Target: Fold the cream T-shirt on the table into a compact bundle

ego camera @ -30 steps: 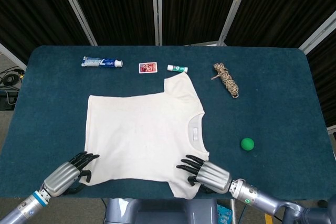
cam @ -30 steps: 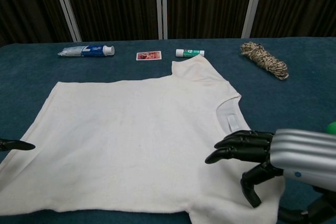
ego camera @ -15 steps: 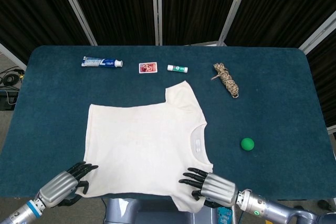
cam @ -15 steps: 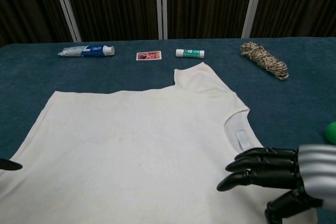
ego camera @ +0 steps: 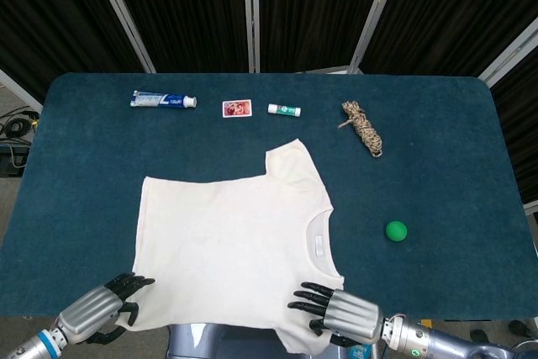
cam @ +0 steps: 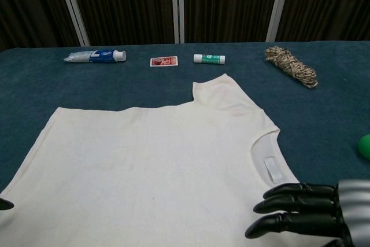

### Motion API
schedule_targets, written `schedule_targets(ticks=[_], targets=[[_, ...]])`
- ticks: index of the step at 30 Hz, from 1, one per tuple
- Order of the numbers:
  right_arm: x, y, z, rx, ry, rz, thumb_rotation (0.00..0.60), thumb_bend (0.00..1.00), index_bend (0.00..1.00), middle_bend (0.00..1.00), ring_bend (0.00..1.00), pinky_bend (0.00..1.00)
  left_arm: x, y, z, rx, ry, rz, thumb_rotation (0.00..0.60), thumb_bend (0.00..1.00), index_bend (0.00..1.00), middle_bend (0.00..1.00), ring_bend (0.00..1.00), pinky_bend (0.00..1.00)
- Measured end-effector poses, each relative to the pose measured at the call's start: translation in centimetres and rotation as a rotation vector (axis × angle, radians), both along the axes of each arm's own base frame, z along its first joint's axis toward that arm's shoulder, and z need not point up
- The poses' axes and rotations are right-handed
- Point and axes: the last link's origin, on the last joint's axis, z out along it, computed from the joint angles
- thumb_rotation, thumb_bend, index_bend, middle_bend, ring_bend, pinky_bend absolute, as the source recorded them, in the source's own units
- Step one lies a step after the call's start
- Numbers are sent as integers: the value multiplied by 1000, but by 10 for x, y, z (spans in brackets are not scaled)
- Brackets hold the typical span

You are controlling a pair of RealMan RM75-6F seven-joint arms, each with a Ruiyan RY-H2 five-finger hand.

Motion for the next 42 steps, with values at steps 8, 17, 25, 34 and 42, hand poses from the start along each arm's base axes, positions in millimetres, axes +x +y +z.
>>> schedule_targets(ticks=[8, 17, 25, 34, 42], targets=[[2, -36, 1, -102, -11, -84, 600, 418, 734, 97, 0, 0, 1, 45, 4, 106, -20, 76, 600, 573, 831, 0, 0, 0], [8, -90, 5, -245, -24, -180, 600, 419, 735, 97, 0, 0, 5, 104, 9, 244, -16, 153, 600, 574, 831, 0, 0, 0], [18, -132, -2, -311, -14, -256, 600, 419, 735, 97, 0, 0, 5, 151, 8, 291, 25, 200, 600, 574, 832, 0, 0, 0], [28, -172, -20, -357, 26, -314, 600, 419, 734, 97, 0, 0, 7, 188, 3, 318, 42, 225, 600, 574, 831, 0, 0, 0], [35, -210, -28, -417, 48, -368, 600, 418, 734, 97, 0, 0, 3, 214, -4, 336, 67, 271, 600, 575, 831, 0, 0, 0]])
